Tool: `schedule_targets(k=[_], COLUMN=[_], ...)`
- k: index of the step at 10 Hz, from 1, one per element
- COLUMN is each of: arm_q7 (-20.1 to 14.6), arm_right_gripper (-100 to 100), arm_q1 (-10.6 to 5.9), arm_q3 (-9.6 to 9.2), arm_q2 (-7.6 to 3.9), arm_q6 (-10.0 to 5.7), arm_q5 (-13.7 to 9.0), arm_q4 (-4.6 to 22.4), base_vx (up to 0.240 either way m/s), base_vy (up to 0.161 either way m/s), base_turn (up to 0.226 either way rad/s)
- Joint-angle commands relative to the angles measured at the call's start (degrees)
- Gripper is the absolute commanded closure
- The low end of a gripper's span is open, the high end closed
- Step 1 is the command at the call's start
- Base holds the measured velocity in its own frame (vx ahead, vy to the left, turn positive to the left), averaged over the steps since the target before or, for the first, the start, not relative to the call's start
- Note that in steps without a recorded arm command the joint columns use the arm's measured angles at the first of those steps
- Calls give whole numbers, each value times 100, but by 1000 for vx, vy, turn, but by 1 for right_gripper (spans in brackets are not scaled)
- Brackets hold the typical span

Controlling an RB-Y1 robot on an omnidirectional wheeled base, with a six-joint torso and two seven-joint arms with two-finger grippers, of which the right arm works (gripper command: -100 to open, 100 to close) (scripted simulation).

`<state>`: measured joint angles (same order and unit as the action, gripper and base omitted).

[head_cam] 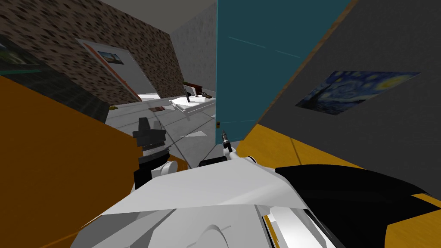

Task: Push the door open

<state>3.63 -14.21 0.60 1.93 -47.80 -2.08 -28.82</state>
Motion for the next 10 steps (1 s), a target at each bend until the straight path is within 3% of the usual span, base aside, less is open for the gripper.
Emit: schedule_targets(k=[1,4,6,8,10], arm_q7=[9,37,56,75,93], arm_right_gripper=[-100,-100,-100,-100,-100], arm_q1=[59,62,64,66,68], arm_q3=[-5,24,44,64,84], arm_q2=[-76,-278,-299,-231,-64], arm_q6=[56,33,17,1,-15], arm_q5=[5,-9,-19,-28,-38], arm_q4=[-125,-112,-103,-94,-86], base_vx=[127,185,222,182,202], base_vy=[-134,-76,14,77,131], base_turn=[21,23,26,19,24])
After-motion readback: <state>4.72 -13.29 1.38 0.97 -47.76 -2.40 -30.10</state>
